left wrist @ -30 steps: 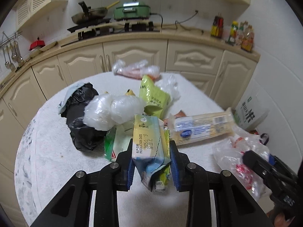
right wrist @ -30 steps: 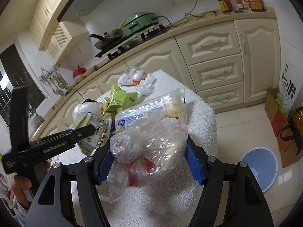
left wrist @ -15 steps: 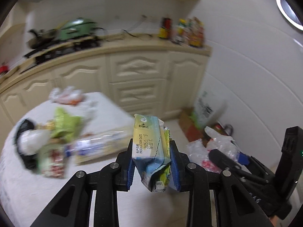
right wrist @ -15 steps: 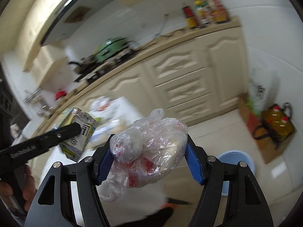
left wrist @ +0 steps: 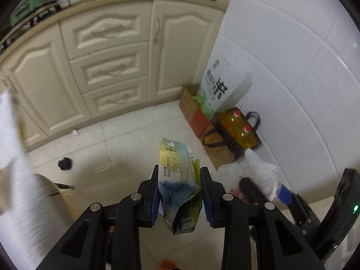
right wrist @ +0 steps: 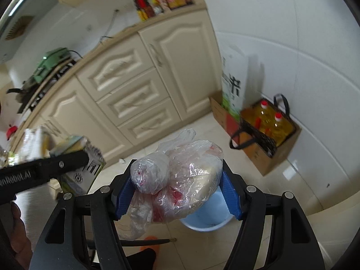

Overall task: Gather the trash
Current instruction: 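Carry both items to the blue bin and open both tools to drop them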

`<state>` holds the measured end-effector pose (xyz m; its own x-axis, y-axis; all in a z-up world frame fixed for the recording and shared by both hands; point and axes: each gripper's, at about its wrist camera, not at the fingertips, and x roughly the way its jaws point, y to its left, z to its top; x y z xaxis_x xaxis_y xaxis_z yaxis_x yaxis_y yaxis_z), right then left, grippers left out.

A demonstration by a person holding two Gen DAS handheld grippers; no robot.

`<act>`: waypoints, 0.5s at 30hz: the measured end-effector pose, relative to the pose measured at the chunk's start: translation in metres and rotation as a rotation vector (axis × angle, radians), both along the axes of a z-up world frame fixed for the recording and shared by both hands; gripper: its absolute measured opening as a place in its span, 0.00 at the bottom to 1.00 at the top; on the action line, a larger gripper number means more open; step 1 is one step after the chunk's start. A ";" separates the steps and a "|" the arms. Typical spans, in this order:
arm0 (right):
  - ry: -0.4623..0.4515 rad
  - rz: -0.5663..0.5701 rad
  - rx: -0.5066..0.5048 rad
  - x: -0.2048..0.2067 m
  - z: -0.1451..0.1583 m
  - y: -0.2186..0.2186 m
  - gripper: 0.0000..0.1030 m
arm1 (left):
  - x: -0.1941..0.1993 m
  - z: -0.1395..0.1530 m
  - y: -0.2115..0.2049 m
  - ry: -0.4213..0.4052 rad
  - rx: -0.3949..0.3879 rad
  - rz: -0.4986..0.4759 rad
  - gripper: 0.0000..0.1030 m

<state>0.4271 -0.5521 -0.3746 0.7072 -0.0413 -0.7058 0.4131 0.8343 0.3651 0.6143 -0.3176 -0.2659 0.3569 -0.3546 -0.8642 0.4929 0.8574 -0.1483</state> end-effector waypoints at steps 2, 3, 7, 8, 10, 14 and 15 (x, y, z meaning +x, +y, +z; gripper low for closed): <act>0.029 -0.012 0.009 0.007 -0.017 -0.008 0.67 | 0.018 -0.012 -0.007 0.002 0.005 0.005 0.38; 0.038 -0.015 0.015 0.008 -0.023 -0.009 0.67 | 0.039 -0.020 -0.014 0.004 0.017 0.010 0.51; 0.072 -0.016 0.037 0.018 -0.049 -0.019 0.67 | 0.048 -0.024 -0.026 -0.058 0.036 0.052 0.76; 0.075 -0.016 0.042 0.021 -0.053 -0.019 0.67 | 0.045 -0.024 -0.028 -0.068 0.051 0.058 0.76; 0.082 -0.010 0.055 0.029 -0.061 -0.020 0.67 | 0.044 -0.027 -0.033 -0.078 0.065 0.067 0.76; 0.087 -0.004 0.067 0.046 -0.073 -0.020 0.71 | 0.026 -0.022 -0.042 -0.103 0.079 0.086 0.76; 0.086 -0.002 0.073 0.049 -0.074 -0.020 0.75 | 0.009 -0.012 -0.039 -0.110 0.076 0.091 0.76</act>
